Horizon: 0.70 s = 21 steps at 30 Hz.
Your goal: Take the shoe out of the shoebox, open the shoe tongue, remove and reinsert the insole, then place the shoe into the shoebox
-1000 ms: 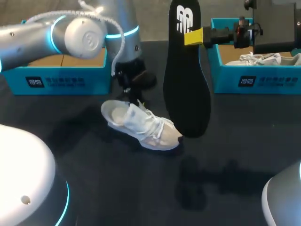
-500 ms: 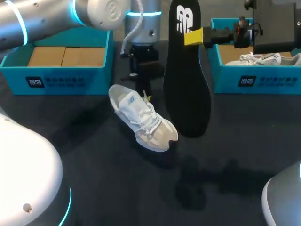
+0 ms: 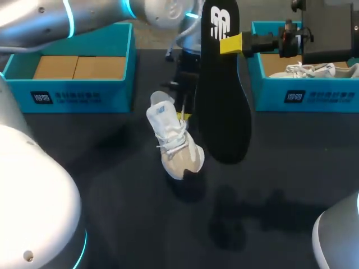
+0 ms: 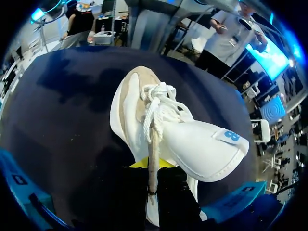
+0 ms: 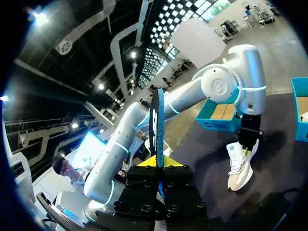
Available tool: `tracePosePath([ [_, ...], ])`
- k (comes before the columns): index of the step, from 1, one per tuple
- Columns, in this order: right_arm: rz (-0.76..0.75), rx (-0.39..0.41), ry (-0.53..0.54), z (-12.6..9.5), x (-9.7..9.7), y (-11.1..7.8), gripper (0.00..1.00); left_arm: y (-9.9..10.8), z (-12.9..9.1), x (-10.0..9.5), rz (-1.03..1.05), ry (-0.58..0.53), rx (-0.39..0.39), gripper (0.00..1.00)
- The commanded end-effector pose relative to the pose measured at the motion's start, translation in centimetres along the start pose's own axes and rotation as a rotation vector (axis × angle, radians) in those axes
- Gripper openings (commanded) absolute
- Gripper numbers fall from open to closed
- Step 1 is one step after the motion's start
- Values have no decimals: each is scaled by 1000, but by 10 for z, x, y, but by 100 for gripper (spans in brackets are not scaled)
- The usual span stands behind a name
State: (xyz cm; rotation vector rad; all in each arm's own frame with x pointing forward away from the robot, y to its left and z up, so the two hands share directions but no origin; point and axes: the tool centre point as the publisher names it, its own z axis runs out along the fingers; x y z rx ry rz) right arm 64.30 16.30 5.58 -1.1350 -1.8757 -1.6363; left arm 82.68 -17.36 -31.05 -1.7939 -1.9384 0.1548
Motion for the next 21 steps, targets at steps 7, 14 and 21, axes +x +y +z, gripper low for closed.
tracePosePath([
  [7,1,0,-2,3,0,1,0,21,2,-17,1,281,26,0],
  [14,1,0,-2,3,0,1,0,27,11,-25,27,309,40,0],
  [21,1,0,-2,3,0,1,0,25,19,-39,56,350,32,0],
])
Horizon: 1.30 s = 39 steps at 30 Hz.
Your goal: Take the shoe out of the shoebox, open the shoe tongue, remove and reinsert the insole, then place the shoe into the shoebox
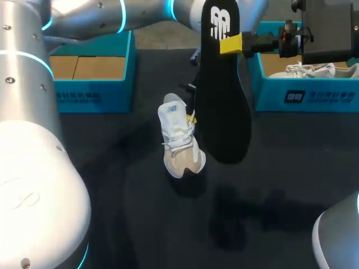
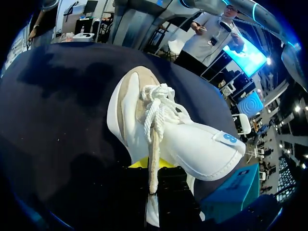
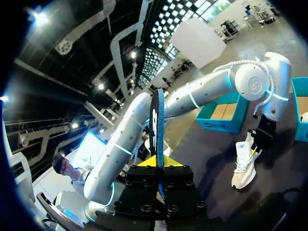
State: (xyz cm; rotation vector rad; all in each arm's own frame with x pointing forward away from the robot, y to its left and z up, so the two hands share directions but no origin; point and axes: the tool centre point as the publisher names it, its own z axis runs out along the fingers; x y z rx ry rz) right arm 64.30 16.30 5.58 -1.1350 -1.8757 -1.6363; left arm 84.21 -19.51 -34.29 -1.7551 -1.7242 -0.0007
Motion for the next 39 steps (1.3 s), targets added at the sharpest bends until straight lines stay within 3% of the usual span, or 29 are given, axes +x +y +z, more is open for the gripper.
tracePosePath([
  [1,1,0,-2,3,0,1,0,0,2,-12,18,134,-1,0],
  [17,1,0,-2,3,0,1,0,-11,32,-31,49,166,42,0],
  [18,1,0,-2,3,0,1,0,-12,33,-31,47,163,45,8],
  [19,1,0,-2,3,0,1,0,-12,33,-30,34,148,45,36],
  [20,1,0,-2,3,0,1,0,-12,33,-30,32,144,51,100],
  [28,1,0,-2,3,0,1,0,-14,11,-18,-5,20,48,100],
  [39,1,0,-2,3,0,1,0,-18,-42,14,-94,-279,8,100],
])
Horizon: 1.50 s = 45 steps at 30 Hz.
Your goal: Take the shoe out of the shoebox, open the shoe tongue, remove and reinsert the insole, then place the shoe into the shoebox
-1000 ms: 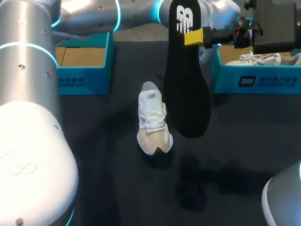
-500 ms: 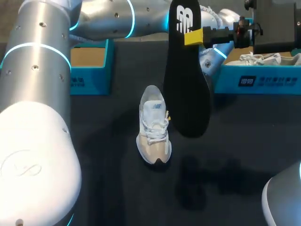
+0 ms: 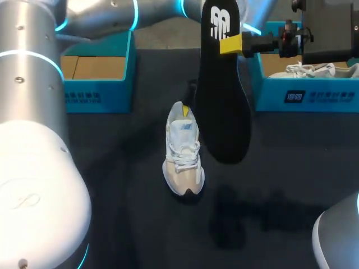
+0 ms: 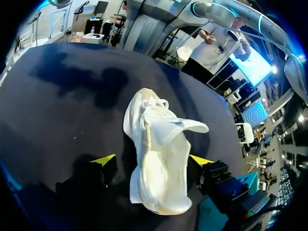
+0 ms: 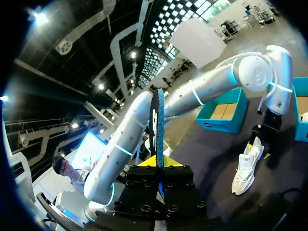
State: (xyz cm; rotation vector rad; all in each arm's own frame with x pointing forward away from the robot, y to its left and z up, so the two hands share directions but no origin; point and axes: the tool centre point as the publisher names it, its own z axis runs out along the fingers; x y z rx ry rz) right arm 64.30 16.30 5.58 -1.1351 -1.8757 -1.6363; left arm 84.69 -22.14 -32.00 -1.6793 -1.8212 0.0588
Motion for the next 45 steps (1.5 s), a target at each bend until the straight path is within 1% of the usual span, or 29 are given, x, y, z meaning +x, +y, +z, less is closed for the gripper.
tracePosePath([
  [1,1,0,-2,3,0,1,0,-9,-15,30,-12,-247,-24,100],
  [3,1,0,-2,3,0,1,0,-10,-23,35,-17,-334,-11,100],
  [5,1,0,-2,3,0,1,0,-12,-28,39,-9,-413,-14,100],
  [6,1,0,-2,3,0,1,0,-13,-30,41,6,-439,6,100],
  [7,1,0,-2,3,0,1,0,-14,-32,43,15,-472,-4,100],
  [9,1,0,-2,3,0,1,0,-16,-36,47,34,-530,16,100],
  [10,1,0,-2,3,0,1,0,-17,-37,50,39,-569,7,100],
  [11,1,0,-2,3,0,1,0,-18,-41,52,50,-603,24,100],
  [14,1,0,-2,3,0,1,0,-25,-49,60,91,-715,43,100],
  [16,1,0,-2,3,0,1,0,-29,-54,66,89,-786,19,100],
  [17,1,0,-2,3,0,1,0,-32,-57,70,106,-817,33,100],
  [19,1,0,-2,3,0,1,0,-37,-64,78,102,-905,14,100],
  [22,1,0,-2,3,0,1,0,-47,-73,90,123,-1026,7,100],
  [24,1,0,-2,3,0,1,0,-54,-76,99,133,-1083,-18,100],
  [28,1,0,-2,3,0,1,0,-68,-84,117,123,-1218,-43,100],
  [45,1,0,-2,3,0,1,0,-68,-84,117,123,-1218,-43,100],
])
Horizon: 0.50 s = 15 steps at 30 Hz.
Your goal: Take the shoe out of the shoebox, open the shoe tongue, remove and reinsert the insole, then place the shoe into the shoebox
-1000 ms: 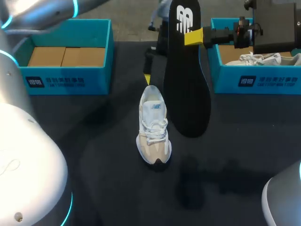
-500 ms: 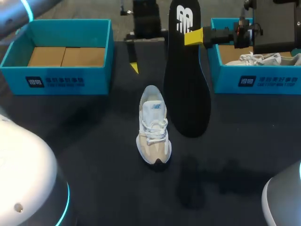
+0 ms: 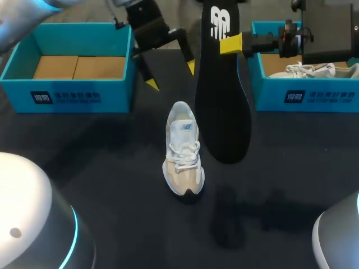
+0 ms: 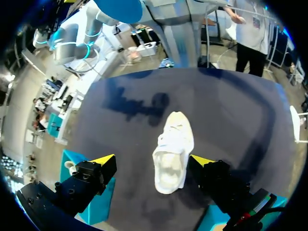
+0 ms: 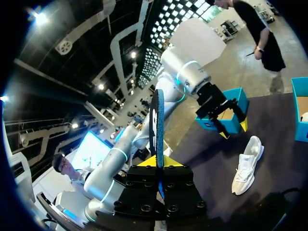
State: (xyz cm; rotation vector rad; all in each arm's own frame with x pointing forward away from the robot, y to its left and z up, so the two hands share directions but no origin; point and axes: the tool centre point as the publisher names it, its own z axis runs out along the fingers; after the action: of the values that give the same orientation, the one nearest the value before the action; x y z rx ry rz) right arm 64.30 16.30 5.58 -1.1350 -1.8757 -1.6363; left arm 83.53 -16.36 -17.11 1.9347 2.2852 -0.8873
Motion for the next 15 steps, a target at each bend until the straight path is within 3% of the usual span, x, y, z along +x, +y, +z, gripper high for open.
tracePosePath([
  [1,1,0,-2,3,0,1,0,-2,2,5,2,-366,-8,100],
  [10,1,0,-2,3,0,1,0,-17,1,12,19,-452,5,100],
  [15,87,23,19,5,-9,13,0,-29,-11,8,85,-511,-34,100],
])
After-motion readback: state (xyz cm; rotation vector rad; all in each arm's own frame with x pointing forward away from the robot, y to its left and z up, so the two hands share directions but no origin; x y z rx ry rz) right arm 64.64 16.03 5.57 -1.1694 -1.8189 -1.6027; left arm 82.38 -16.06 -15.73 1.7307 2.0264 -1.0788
